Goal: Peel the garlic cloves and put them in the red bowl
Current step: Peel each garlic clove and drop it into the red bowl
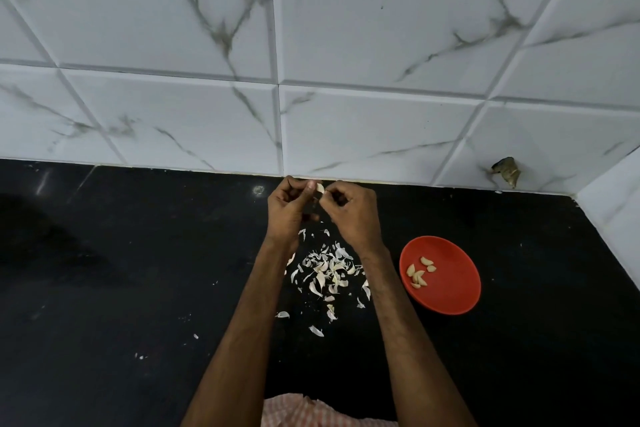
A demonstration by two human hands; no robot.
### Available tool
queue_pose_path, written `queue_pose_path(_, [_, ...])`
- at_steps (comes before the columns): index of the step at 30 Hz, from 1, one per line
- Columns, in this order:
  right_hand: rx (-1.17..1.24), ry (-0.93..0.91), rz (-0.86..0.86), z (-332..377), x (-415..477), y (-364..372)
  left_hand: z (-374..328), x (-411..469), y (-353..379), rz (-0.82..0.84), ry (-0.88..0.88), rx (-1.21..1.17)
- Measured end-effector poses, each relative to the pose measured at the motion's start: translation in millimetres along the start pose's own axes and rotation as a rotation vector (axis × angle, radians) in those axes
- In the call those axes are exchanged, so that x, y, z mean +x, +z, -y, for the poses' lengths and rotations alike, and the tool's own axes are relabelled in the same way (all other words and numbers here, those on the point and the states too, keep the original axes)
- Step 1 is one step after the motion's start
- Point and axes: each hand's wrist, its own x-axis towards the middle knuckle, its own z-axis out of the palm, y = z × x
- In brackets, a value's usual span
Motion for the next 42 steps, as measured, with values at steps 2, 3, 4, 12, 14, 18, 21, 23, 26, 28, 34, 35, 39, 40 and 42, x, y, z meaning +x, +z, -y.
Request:
queue_pose_path(2, [-0.009,-0.024,0.017,-1,0,-1,0,0,0,0.006,-0.005,0.006])
queue_pose_path(3, [-0.011,-0.030,0.030,-1,-1,-1,0,0,0,0.014,-0.008,0.003])
queue_pose_path(4, [-0.011,-0.031,0.043,-2,-1,-2,0,-1,0,0.019,-0.012,-0.005])
queue_pose_path(12, [0.059,0.064,0.046,-1,3,-4,2,1,1,-0.029,-0.004,-0.036])
queue_pose_path(14, [0.045,0.054,0.045,1,3,-4,3,1,2,-0.040,0.017,-0.030])
queue_pose_path(18, [0.009,0.051,0.028,1,3,-3,5,2,3,-0.046,0.076,-0.010])
queue_pose_path(21, [0.017,0.088,0.027,-2,4,-3,5,3,2,-0.023,0.139,0.047])
queue_pose_path(23, [0.004,0.102,0.035,-4,4,-3,6,3,1,0.006,0.172,0.079])
queue_pose_path(26, [0.001,0.081,0.038,-4,3,-2,8,3,1,0.027,0.182,0.078])
queue_pose_path(28, [-0.018,0.042,0.018,-3,2,-1,11,3,2,0.021,0.176,0.051])
queue_pose_path(34, [-0.122,-0.018,-0.029,-3,3,-2,11,4,3,0.036,0.156,0.023])
queue_pose_path(35, [-0.128,-0.024,-0.026,-3,2,-2,11,4,3,0.033,0.162,0.028])
queue_pose_path(39, [-0.100,-0.030,-0.041,-2,0,-2,11,4,2,0.029,0.168,0.016])
queue_pose_path(40, [-0.071,-0.018,-0.047,-2,1,-2,11,4,2,0.017,0.161,-0.015])
queue_pose_path(42, [0.022,0.033,-0.060,0,3,-1,12,4,2,-0.002,0.131,-0.095])
